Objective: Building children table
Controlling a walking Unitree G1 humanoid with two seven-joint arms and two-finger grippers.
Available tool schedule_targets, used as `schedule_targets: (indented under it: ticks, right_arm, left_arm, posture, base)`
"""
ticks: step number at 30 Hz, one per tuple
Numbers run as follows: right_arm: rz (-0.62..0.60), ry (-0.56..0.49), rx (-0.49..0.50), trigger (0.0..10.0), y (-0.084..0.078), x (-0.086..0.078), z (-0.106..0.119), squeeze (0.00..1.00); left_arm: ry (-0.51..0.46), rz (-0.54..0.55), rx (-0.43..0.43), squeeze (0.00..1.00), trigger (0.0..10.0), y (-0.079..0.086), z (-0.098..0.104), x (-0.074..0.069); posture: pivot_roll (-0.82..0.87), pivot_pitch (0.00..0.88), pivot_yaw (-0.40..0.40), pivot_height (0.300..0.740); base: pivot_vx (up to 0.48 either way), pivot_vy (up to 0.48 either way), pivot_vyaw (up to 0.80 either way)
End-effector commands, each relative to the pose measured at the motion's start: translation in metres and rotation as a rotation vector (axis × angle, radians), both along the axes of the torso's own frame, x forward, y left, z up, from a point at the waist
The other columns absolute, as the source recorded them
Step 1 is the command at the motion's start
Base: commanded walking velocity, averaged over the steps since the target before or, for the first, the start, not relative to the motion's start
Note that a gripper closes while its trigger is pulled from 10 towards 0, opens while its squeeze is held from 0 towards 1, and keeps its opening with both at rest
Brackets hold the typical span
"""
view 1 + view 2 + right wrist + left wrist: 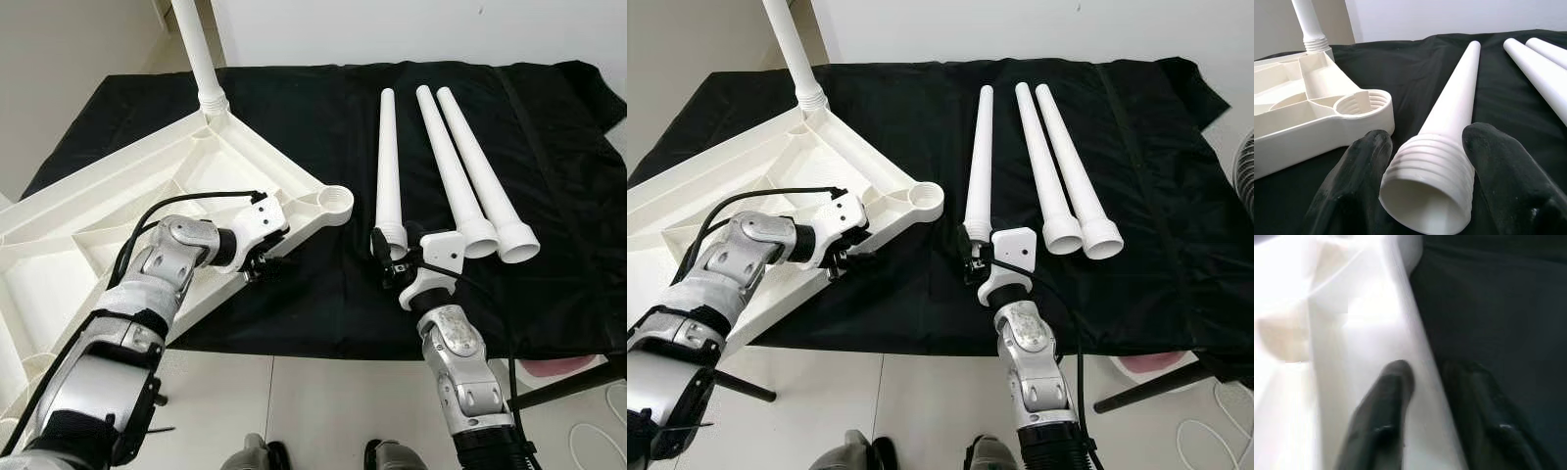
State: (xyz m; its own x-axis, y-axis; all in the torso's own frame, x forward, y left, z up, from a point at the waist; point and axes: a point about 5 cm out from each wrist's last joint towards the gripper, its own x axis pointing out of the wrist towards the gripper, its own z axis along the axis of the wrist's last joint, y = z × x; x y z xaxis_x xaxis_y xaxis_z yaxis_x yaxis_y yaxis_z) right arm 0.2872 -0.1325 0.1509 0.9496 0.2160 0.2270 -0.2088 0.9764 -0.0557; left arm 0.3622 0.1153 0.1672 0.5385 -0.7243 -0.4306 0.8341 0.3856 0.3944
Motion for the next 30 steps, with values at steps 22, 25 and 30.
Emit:
schedule_targets:
  ticks: [22, 25, 30]
  right_arm:
    - [-0.018, 0.003, 0.012, 10.0, -0.002, -0.003, -0.003, 0.00]
    - [-0.026, 0.004, 0.011, 10.0, -0.005, -0.003, -0.003, 0.00]
    - [-0.005, -0.007, 0.008, 10.0, 0.001, 0.001, -0.001, 0.00]
  left_arm:
    - [0.004, -0.212, 0.034, 0.00, 0.0, -0.014, -0.008, -0.067]
    - [0.020, -0.198, 0.035, 0.00, 9.5, -0.009, -0.009, -0.071]
    - [0.041, -0.087, 0.066, 1.00, 10.0, 0.007, -0.018, -0.061]
  posture:
    - [-0.11, 0.149, 0.154, 0.740]
    - [-0.11, 0.149, 0.148, 0.740]
    - [-0.10, 0.142, 0.139, 0.740]
  base:
    - [0.000, 0.000, 0.00]
    - [0.000, 0.000, 0.00]
    - [0.000, 0.000, 0.00]
